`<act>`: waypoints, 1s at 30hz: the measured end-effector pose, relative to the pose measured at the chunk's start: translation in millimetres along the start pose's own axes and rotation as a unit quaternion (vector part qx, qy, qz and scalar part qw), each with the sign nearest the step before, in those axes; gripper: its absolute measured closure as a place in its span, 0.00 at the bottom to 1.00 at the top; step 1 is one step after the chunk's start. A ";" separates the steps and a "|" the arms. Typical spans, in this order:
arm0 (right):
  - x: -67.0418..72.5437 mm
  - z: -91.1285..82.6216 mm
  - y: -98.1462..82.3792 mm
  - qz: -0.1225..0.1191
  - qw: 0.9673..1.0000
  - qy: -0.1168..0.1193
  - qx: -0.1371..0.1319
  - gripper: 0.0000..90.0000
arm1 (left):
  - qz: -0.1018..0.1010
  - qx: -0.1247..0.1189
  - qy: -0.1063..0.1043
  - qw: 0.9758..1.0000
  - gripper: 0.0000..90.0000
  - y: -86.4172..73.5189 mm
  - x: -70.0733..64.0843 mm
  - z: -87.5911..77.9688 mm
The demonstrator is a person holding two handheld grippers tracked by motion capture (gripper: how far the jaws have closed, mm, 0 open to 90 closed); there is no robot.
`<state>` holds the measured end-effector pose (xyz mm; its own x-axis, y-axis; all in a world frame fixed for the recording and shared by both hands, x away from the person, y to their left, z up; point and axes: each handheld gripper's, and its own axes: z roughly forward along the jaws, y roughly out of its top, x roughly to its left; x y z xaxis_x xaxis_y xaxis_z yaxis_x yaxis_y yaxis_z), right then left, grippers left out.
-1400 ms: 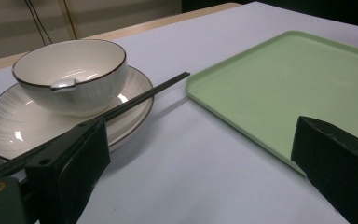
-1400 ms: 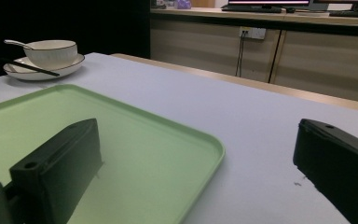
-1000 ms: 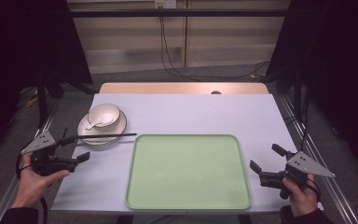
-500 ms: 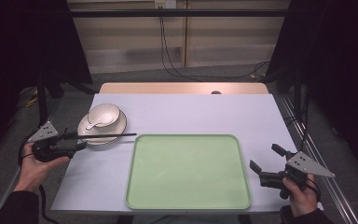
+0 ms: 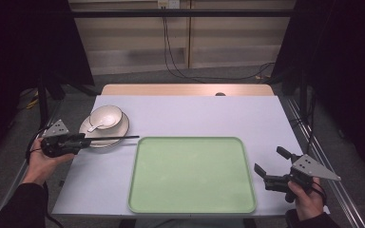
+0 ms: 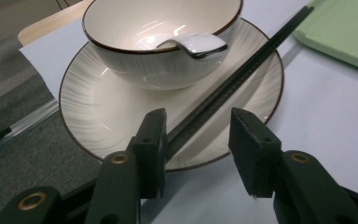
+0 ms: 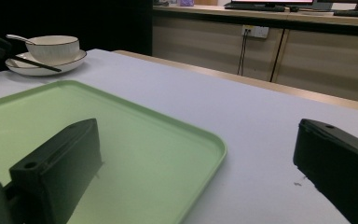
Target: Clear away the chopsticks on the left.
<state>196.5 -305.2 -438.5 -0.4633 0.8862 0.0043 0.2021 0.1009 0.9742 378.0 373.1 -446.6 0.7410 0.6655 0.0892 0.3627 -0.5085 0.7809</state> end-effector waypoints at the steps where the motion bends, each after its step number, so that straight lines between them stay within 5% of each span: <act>1: 0.1 0.0 -0.1 0.001 1.000 -0.001 0.001 0.00 | 0.004 0.006 0.000 1.000 0.66 0.7 1.1 1.0; 8: 0.3 0.6 -0.3 -0.001 1.000 -0.005 0.005 0.00 | 0.029 0.005 -0.019 0.999 0.75 6.9 3.2 6.5; 11: 0.5 1.2 -0.4 -0.002 1.000 -0.001 0.007 0.00 | 0.041 0.023 -0.017 0.999 0.76 8.6 4.7 11.1; 30: 0.3 1.3 -0.4 -0.002 1.000 -0.003 0.007 0.00 | 0.068 0.034 -0.047 0.996 0.84 17.7 -1.5 21.9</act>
<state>197.4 -304.4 -439.2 -0.4589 0.8885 -0.0011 0.2114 0.1105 0.9711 395.6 351.1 -446.4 0.8342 0.5356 0.1316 0.2903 -0.6293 0.7209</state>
